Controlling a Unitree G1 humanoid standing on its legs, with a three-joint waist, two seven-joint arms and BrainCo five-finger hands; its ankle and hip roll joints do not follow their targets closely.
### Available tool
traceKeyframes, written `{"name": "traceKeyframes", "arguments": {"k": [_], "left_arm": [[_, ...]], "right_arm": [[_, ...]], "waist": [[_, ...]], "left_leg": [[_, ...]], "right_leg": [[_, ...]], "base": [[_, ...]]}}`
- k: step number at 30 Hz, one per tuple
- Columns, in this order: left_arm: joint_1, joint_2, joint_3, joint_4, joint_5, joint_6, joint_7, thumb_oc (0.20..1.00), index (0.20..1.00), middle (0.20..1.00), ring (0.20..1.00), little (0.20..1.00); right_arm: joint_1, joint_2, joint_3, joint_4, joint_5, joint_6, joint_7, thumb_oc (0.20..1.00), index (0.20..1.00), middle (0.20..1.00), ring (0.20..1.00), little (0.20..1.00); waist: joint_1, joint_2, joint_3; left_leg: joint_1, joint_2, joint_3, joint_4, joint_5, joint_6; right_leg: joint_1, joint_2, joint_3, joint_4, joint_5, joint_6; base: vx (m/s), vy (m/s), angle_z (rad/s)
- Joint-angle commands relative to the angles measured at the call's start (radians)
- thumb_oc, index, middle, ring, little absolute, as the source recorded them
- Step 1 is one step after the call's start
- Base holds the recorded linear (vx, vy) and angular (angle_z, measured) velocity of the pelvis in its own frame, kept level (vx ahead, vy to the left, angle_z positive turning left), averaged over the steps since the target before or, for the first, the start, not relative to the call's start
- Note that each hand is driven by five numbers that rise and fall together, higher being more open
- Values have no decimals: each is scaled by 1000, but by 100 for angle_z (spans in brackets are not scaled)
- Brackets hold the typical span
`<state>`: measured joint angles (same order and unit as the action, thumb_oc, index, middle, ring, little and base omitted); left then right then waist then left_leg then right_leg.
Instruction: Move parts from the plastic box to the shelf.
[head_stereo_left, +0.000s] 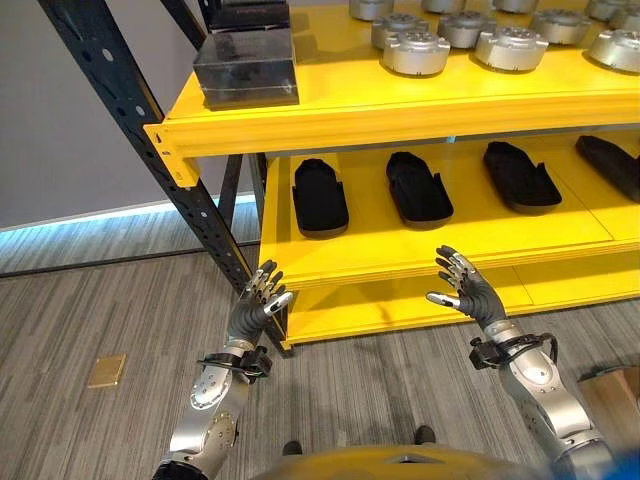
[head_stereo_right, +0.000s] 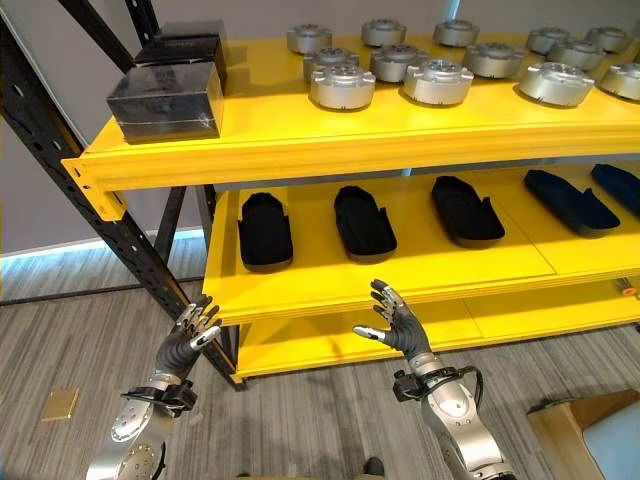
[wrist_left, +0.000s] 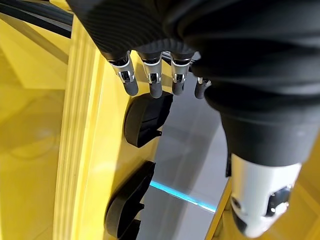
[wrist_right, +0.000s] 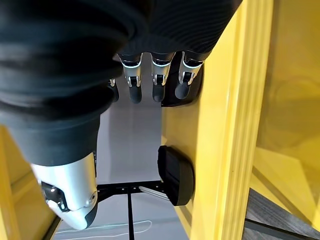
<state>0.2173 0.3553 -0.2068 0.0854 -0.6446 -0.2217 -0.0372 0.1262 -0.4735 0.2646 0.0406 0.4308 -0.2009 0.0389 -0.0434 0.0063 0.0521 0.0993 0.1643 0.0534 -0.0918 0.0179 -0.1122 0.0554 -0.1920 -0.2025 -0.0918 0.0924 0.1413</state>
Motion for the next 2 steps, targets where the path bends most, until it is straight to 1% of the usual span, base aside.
{"name": "traceKeyframes", "arguments": {"k": [1,2], "left_arm": [[-20,20,47,5,26,-47,-9,1000,1000,1000,1000,1000],[-16,17,45,4,24,-47,-11,1000,1000,1000,1000,1000]], "right_arm": [[-36,18,7,-36,33,-35,14,1000,1000,1000,1000,1000],[-33,19,6,-33,33,-35,14,1000,1000,1000,1000,1000]], "waist": [[4,-52,3],[3,-51,1]], "left_leg": [[-52,22,39,14,43,19],[-51,22,39,13,43,19]], "right_leg": [[-5,-54,33,73,-21,45],[-3,-54,33,70,-19,45]], "base": [[-8,-4,-7],[-16,-7,-9]]}}
